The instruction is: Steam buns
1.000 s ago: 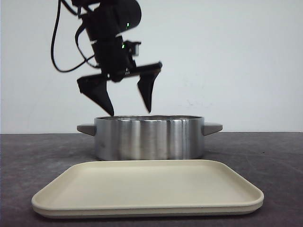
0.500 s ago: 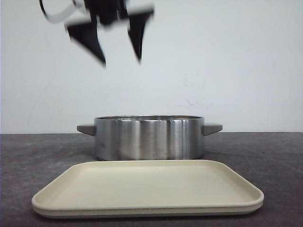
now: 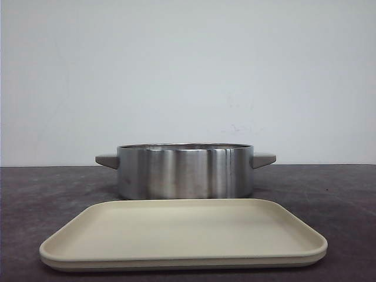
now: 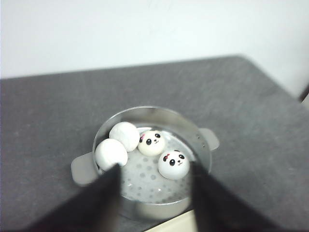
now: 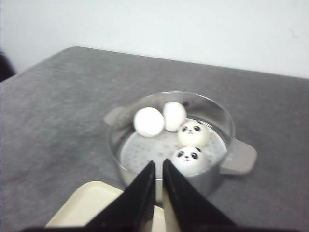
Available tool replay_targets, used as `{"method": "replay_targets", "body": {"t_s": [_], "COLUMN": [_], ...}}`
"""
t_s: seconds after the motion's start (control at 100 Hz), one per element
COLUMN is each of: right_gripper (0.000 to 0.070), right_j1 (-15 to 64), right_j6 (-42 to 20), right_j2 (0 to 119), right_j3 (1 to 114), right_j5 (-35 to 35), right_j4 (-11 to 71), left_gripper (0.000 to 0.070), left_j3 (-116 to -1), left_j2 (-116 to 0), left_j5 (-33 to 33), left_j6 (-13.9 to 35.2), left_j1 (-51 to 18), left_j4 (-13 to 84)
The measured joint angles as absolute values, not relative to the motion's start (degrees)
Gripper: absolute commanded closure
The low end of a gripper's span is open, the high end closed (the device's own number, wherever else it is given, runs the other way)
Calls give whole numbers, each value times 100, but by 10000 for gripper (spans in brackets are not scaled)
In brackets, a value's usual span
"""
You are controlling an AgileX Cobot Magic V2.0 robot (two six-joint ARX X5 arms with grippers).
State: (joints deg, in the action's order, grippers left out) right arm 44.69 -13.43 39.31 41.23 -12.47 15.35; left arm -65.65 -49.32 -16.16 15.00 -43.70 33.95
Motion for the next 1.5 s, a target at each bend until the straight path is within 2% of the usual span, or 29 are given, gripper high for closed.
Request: {"method": "replay_targets", "body": {"t_s": [0.16, 0.34, 0.55, 1.11, 1.28, 1.5], "right_gripper": [683, 683, 683, 681, 680, 680], "right_j1": [4466, 4469, 4469, 4449, 3811, 2445], "right_j6": [-1330, -1162, -1087, -1074, -1087, -668], "right_j2": [3900, 3913, 3913, 3907, 3291, 1802], "right_j3": [4095, 4097, 4097, 4097, 3793, 2327], "right_j5": [-1529, -1520, -1518, -1518, -1356, -1074], "right_j4": [862, 231, 196, 215, 320, 257], "left_gripper": [700, 700, 700, 700, 700, 700], "left_j3": [-5990, -5878, -5874, -5874, -5874, -5874], "left_j2": [-3881, -3629, -3632, -3629, -3629, -3616], "left_j5": [-1662, -1660, -1660, -1660, -1660, -1660], "left_j6": [1520, 1520, 1551, 1564, 1564, 1564], "left_j1": [-4368, -4368, -4368, -4368, -4368, -4368], "left_j4": [3411, 3516, 3879, 3872, 3872, 3872]}}
